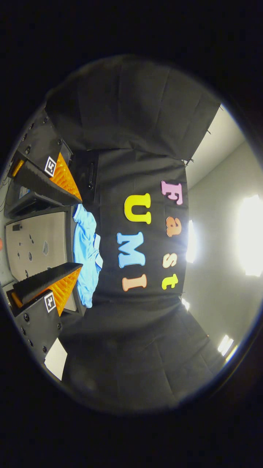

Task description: Put the clothes into the washing machine and then close the washing machine lid.

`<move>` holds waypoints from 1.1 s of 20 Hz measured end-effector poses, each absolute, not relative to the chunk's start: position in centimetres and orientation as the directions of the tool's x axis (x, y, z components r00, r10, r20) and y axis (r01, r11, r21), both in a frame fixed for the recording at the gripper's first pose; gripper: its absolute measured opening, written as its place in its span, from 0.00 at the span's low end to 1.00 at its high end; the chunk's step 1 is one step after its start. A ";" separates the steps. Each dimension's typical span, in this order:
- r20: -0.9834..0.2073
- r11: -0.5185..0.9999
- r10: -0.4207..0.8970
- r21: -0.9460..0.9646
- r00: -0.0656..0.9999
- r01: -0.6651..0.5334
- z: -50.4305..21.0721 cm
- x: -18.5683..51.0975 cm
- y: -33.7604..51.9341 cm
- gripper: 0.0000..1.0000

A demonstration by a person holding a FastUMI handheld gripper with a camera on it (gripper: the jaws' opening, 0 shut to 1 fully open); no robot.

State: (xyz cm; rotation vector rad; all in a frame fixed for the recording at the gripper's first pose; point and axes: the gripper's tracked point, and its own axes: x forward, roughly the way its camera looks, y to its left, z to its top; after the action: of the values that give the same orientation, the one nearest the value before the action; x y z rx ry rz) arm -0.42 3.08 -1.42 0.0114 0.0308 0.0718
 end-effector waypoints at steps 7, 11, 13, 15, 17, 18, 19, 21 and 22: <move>-0.025 0.998 0.056 0.020 0.998 -0.055 -0.4 -0.3 2.3 0.98; -0.022 0.998 0.055 0.022 0.998 -0.054 0.7 1.5 1.8 0.98; -0.023 0.998 0.057 0.029 0.998 -0.056 1.2 2.6 1.6 0.98; -0.026 0.998 0.055 0.038 0.998 -0.054 1.7 3.9 1.2 0.98; -0.031 0.997 0.057 0.054 0.998 -0.056 2.1 5.4 0.9 0.98; -0.035 0.997 0.056 0.057 0.998 -0.054 2.3 6.2 0.7 0.98; -0.043 0.997 0.050 0.057 0.998 -0.048 2.2 7.1 0.3 0.98; -0.060 0.997 0.046 0.058 0.997 -0.043 2.2 8.7 -0.3 0.98; -0.068 0.997 0.043 0.061 0.997 -0.039 2.2 9.5 -0.7 0.98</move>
State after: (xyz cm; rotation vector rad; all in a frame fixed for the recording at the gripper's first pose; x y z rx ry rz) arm 9.54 -0.70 2.24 0.0592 0.0691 0.0413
